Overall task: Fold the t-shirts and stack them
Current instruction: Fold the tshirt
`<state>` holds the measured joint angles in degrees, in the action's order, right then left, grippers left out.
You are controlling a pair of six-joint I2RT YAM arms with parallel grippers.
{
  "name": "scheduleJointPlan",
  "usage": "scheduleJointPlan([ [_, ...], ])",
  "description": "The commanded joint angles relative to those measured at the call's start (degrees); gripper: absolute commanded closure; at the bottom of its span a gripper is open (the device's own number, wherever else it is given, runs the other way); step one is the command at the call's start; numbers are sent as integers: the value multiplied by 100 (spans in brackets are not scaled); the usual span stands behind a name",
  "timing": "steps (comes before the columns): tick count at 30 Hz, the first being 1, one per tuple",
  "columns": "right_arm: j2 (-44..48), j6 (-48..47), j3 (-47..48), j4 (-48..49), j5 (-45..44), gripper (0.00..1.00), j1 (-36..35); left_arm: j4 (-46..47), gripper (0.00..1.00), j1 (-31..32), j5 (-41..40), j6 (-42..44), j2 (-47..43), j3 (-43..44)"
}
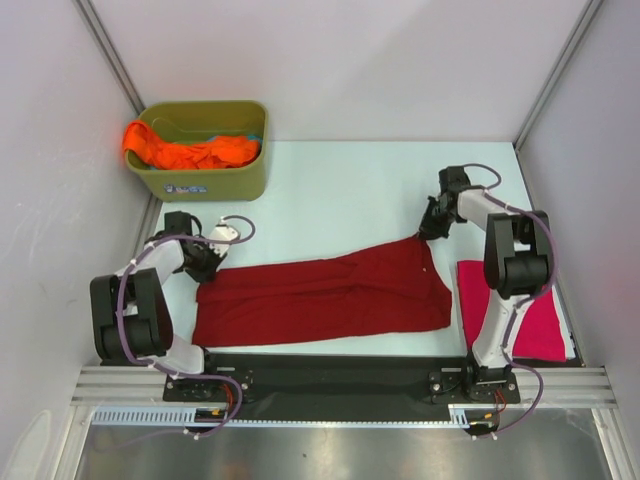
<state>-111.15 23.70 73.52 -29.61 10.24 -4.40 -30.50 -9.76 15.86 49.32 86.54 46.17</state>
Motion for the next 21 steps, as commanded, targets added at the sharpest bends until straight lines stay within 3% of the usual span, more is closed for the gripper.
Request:
scheduleJointPlan([
  [1, -810, 29, 952, 438, 66, 100, -78, -632, 100, 36, 515, 104, -278, -161],
  [8, -2637, 283, 3860, 246, 320, 100, -403, -1221, 100, 439, 1006, 60, -313, -109],
  [11, -3516, 573, 5318, 209, 566, 100, -570, -1493, 99, 869, 1191, -1, -296, -47],
  [15, -4273, 1301, 6481, 560, 751, 99, -877, -1836, 98, 1615, 1279, -89, -287, -55],
  [17, -4388, 1496, 6631, 997, 769, 94, -957, -1959, 96, 1810, 1280, -72, -270, -204],
  [18, -4389, 1584, 6632, 1088, 752, 84, -974, -1986, 96, 1985, 1297, -106, -243, -275],
  [20, -4293, 1751, 6632, 1193, 708, 75, -983, -2004, 95, 2100, 1446, -203, -234, -433],
  [21, -4222, 1760, 6632, 1177, 707, 63, -949, -1986, 95, 2144, 1499, -334, -260, -468],
])
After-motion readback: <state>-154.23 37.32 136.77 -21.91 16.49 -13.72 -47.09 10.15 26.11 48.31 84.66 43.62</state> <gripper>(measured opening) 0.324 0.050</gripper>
